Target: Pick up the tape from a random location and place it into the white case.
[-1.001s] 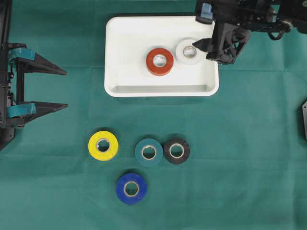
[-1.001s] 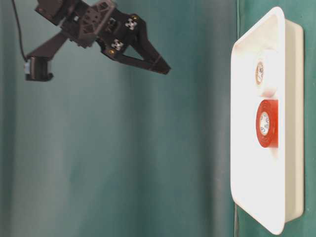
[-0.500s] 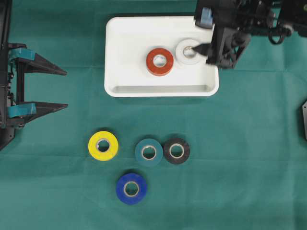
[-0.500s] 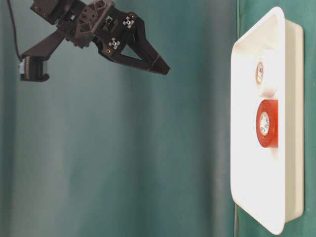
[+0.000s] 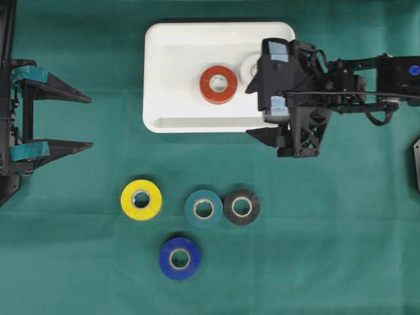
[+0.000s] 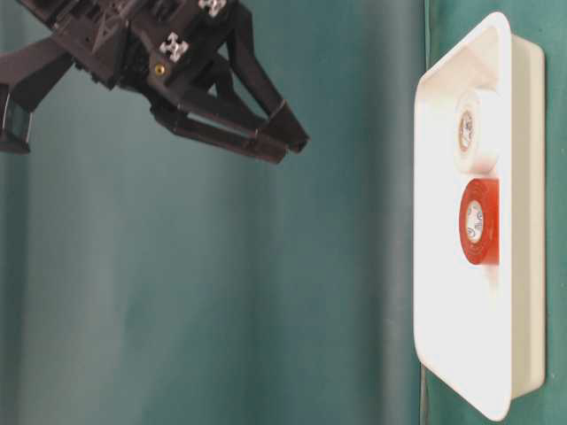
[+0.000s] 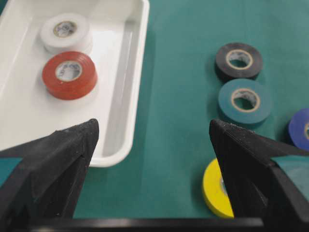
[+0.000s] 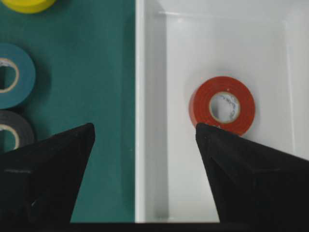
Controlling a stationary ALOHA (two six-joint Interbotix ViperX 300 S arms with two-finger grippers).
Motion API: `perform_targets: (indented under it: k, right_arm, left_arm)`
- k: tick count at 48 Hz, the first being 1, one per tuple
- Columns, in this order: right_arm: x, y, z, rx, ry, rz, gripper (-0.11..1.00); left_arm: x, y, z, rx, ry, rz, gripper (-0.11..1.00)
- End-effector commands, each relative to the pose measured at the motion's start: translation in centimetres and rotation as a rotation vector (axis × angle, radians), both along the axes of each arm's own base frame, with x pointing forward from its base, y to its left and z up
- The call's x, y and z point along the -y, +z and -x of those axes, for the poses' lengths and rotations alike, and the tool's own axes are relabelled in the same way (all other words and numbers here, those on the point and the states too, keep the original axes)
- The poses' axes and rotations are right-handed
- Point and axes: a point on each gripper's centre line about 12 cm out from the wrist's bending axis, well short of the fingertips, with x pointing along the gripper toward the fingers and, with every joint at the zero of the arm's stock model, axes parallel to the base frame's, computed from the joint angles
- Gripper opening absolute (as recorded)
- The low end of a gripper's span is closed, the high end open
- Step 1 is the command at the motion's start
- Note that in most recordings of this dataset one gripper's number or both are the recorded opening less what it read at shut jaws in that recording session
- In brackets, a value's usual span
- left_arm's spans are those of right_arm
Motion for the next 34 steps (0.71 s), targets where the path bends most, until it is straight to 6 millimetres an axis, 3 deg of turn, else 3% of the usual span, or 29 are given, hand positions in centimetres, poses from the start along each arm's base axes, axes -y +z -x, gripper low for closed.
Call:
perform_targets:
  k: [1,22,34]
  right_arm:
    - [-0.3,1.5,1.1,0.064,-0.001,-0.002,0.85]
    - [-1.1,3.8,8.1,0.275,-0.021,-0.021,0.85]
    - [-1.4,2.5,10.3,0.333,-0.016,-0.019,0.85]
  left_arm:
    - [0.0,0.5,-0.2,0.012,-0.001,0.002,0.94]
    - [0.0,0.5,-0.2,0.014,-0.001,0.002,0.94]
    - [0.0,0.5,-0.2,0.012,-0.001,0.002,0.94]
